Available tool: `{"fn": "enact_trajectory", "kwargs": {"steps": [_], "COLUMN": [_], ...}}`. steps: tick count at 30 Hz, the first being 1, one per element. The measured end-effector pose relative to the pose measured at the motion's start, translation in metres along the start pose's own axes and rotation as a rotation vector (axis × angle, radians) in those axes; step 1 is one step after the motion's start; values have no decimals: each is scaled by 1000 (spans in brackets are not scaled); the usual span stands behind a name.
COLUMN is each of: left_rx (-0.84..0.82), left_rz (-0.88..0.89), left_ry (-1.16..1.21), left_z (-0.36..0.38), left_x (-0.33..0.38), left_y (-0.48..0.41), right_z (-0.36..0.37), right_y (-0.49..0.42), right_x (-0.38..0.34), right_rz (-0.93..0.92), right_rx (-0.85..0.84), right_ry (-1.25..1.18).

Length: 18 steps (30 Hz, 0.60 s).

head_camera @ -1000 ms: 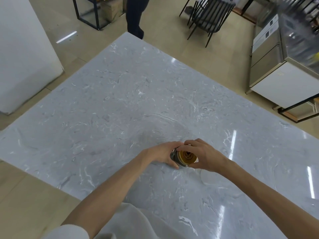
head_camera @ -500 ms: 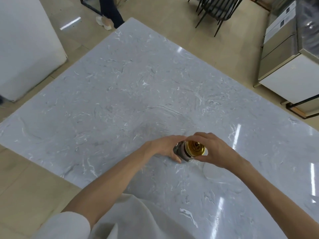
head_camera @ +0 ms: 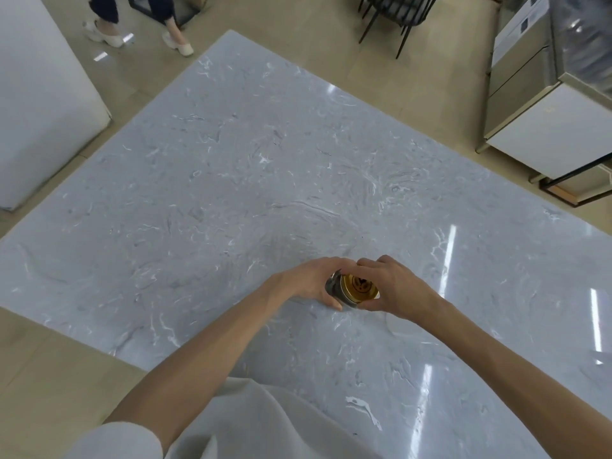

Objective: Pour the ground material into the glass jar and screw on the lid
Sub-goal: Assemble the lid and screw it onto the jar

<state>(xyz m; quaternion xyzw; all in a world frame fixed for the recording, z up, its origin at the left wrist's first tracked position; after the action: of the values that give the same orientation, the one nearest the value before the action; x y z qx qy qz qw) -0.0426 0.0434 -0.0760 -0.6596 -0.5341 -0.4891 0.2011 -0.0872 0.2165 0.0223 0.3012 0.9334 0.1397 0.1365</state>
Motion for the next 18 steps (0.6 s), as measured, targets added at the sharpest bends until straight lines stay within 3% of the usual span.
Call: {"fn": "enact_trajectory", "kwargs": {"steps": [7, 11, 14, 16, 18], "left_rx": [4, 43, 45, 25, 26], "left_rz": [54, 77, 70, 68, 84], "left_ry": [-10, 0, -20, -24, -28], "left_z": [0, 6, 8, 8, 8], "left_x": [-1, -4, -3, -5, -6], "left_y": [1, 0, -2, -3, -2], "right_z": [9, 27, 32, 28, 25], "right_y": [3, 4, -5, -10, -8], "right_x": [-9, -28, -42, -41, -34], "right_rz": [123, 449, 584, 615, 508], "right_rx": [71, 237, 175, 131, 121], "right_ry": [-39, -6, 177, 199, 107]}}
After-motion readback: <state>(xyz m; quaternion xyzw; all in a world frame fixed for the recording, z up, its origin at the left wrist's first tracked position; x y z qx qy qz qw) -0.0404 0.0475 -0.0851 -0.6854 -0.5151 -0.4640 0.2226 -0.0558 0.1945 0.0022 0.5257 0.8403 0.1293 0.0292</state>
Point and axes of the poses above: each hand's wrist, its own y-axis away from the middle knuckle, its own z-axis out of the palm, x = y × z, the point moved 1 cm from there along -y, towards the middle knuckle, and after that the axes turned 3 degrees about x, right-handed, at the moved point
